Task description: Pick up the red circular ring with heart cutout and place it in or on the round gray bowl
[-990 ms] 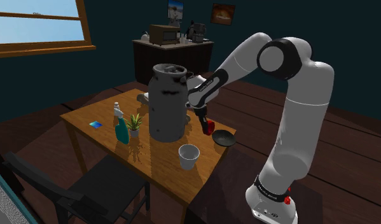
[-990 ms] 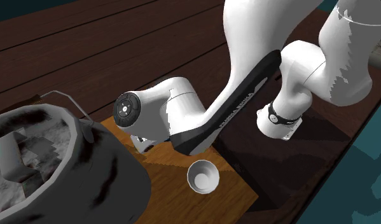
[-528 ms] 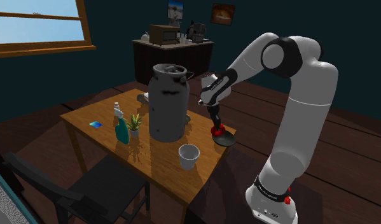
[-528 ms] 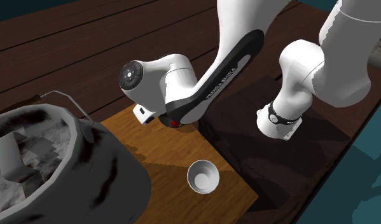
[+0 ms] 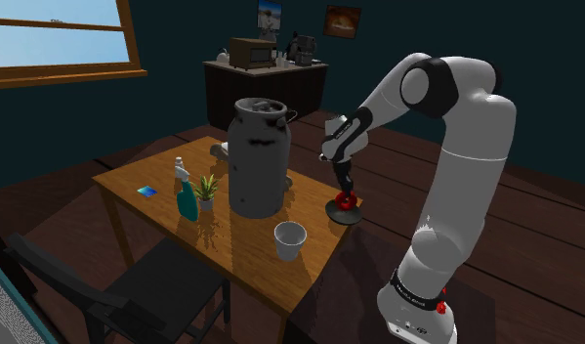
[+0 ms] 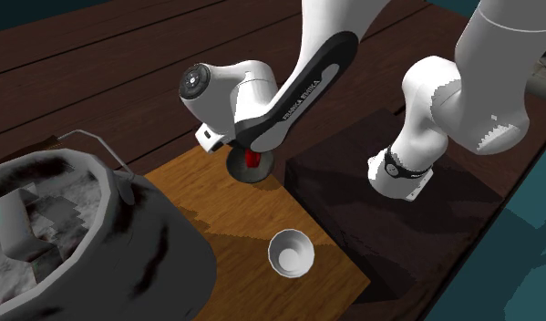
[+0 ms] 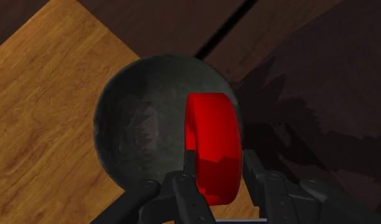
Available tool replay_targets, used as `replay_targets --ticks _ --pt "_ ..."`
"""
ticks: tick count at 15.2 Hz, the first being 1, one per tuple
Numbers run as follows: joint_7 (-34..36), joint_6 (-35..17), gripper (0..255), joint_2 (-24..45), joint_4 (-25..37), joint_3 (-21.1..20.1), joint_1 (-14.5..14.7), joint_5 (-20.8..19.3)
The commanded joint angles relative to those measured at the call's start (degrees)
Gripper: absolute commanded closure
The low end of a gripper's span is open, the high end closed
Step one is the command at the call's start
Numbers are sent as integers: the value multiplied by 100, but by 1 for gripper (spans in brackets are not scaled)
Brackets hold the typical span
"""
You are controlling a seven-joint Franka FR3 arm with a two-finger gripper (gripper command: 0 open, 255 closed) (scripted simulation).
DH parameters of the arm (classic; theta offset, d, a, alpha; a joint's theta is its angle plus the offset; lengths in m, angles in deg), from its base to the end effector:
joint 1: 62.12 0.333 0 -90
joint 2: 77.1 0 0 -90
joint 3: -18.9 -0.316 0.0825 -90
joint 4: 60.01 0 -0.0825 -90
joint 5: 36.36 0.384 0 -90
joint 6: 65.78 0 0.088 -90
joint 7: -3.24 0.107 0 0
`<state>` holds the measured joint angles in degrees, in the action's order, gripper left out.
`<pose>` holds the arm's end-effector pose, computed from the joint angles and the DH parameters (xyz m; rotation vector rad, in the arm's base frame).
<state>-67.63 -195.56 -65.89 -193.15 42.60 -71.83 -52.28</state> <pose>0.4065 -0.2806 0.2466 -2.7875 -1.2721 0.5608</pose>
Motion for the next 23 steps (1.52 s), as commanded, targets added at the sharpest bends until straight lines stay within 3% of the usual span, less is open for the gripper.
replay_targets --ticks 1,11,19,20,23 --pt "-5 -152 255 130 -22 -7 -21 27" --pt "2 -914 255 925 -17 -123 -133 233" --pt "3 -914 255 924 -17 -124 -135 232" --pt "-3 -916 0 926 -17 -122 -139 231" --pt "-4 -911 0 926 -11 -123 -138 233"
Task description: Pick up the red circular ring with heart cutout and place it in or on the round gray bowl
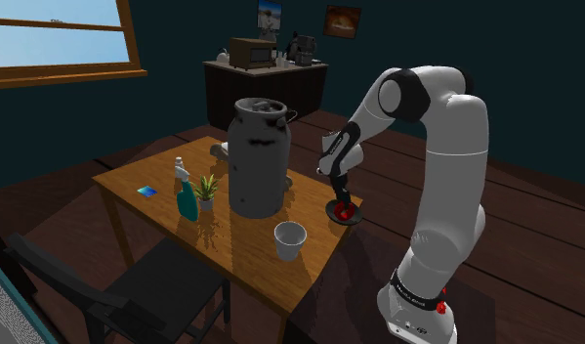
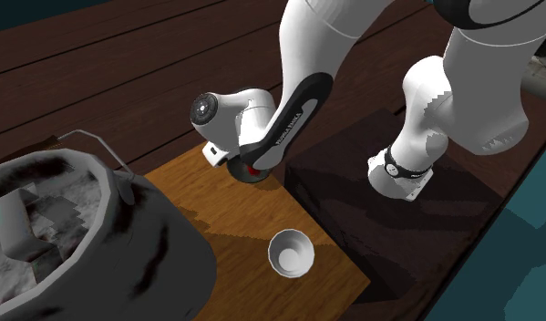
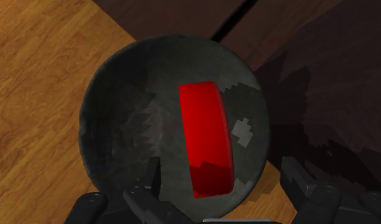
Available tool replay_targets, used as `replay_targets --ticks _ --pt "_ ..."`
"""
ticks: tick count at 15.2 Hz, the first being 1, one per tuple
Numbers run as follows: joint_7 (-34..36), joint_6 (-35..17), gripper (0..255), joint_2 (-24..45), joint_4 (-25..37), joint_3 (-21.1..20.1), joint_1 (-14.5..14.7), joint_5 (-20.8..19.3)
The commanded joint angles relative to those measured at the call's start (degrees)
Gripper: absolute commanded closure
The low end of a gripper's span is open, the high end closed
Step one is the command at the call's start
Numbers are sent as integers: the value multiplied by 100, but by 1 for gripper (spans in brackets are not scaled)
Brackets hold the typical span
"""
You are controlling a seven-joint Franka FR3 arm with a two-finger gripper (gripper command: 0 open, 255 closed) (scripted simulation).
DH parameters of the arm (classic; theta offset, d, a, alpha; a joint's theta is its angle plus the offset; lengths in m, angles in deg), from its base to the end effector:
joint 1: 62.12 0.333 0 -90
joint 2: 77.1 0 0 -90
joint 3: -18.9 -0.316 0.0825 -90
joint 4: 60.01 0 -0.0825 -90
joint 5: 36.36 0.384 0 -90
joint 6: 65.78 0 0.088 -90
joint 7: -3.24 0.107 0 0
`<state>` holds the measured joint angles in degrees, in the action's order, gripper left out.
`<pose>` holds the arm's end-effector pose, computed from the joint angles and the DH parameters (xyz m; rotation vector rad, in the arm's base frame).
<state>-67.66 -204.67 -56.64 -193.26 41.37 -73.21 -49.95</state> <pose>0.4059 -0.2818 0.1804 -2.7877 -1.2730 0.5602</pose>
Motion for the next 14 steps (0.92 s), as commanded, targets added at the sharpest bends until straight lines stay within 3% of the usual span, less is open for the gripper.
replay_targets --ticks 1,6,14 --pt "0 1 0 1 0 0 0 0" --pt "56 738 0 -521 204 7 167 -51" --pt "57 738 0 -521 204 6 166 -51"
